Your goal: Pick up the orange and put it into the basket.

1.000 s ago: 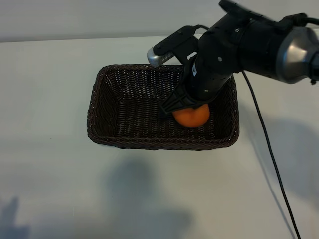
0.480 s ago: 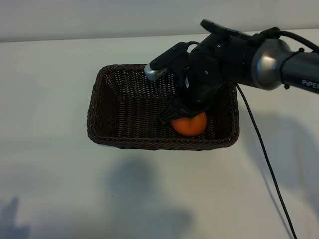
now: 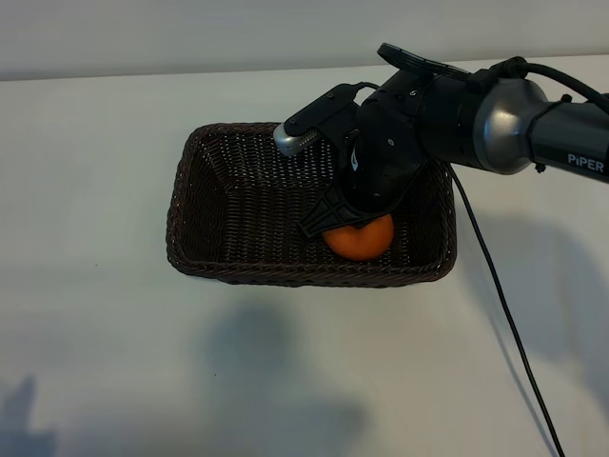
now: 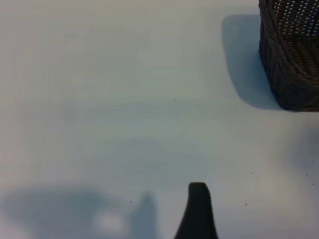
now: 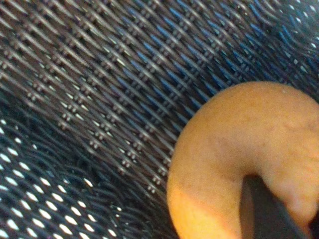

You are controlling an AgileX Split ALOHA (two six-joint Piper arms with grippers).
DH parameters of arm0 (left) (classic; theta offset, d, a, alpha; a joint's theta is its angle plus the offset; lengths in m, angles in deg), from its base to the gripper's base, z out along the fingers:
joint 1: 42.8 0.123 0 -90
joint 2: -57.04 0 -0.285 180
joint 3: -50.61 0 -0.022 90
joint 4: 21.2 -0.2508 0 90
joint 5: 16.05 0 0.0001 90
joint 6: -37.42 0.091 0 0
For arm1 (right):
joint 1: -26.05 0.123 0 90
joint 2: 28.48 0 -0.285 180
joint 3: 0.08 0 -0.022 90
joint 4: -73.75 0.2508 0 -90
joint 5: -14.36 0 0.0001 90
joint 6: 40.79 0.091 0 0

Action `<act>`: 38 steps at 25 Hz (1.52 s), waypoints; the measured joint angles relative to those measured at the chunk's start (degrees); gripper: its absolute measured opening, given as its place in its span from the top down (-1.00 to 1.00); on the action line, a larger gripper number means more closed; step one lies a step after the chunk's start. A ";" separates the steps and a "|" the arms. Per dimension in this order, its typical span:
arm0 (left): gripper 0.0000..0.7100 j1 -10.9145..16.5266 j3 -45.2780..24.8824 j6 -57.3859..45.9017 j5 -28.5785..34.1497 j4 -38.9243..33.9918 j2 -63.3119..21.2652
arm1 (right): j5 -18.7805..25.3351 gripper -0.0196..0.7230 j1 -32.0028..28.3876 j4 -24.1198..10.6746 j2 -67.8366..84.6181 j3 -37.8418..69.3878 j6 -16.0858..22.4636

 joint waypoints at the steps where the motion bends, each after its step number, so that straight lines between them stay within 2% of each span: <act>1: -0.66 0.00 0.00 0.00 0.00 0.00 0.00 | 0.00 0.39 0.00 0.00 0.00 0.00 0.05; 4: -0.66 0.00 0.00 0.00 0.00 0.00 0.00 | 0.13 -0.06 0.00 0.00 0.00 0.00 0.05; 7: -0.66 0.00 0.00 0.00 0.00 0.00 0.00 | 0.71 -0.43 0.00 -0.06 0.00 0.00 0.05; 10: -0.66 0.00 0.00 0.00 0.00 0.00 0.00 | 1.34 -0.62 0.00 -0.11 0.00 0.00 0.05; 15: -0.66 0.00 0.00 0.00 0.00 0.00 0.00 | 2.00 -0.67 0.00 0.06 0.74 -0.05 0.05; 25: -0.66 0.00 0.00 0.00 0.00 0.00 0.00 | 9.17 -0.67 0.00 0.29 6.18 -6.44 0.48; 29: -0.66 0.00 0.00 0.00 0.00 0.00 0.00 | 11.82 -0.67 -0.19 -1.56 8.14 -9.09 2.93; 32: -0.66 0.00 0.00 0.00 0.00 0.00 0.00 | 13.11 -0.67 -1.89 -2.83 9.59 -10.16 4.61; 38: -0.66 0.00 0.00 0.00 0.00 0.00 0.00 | 15.10 -0.66 -8.18 -3.46 13.04 -10.16 4.50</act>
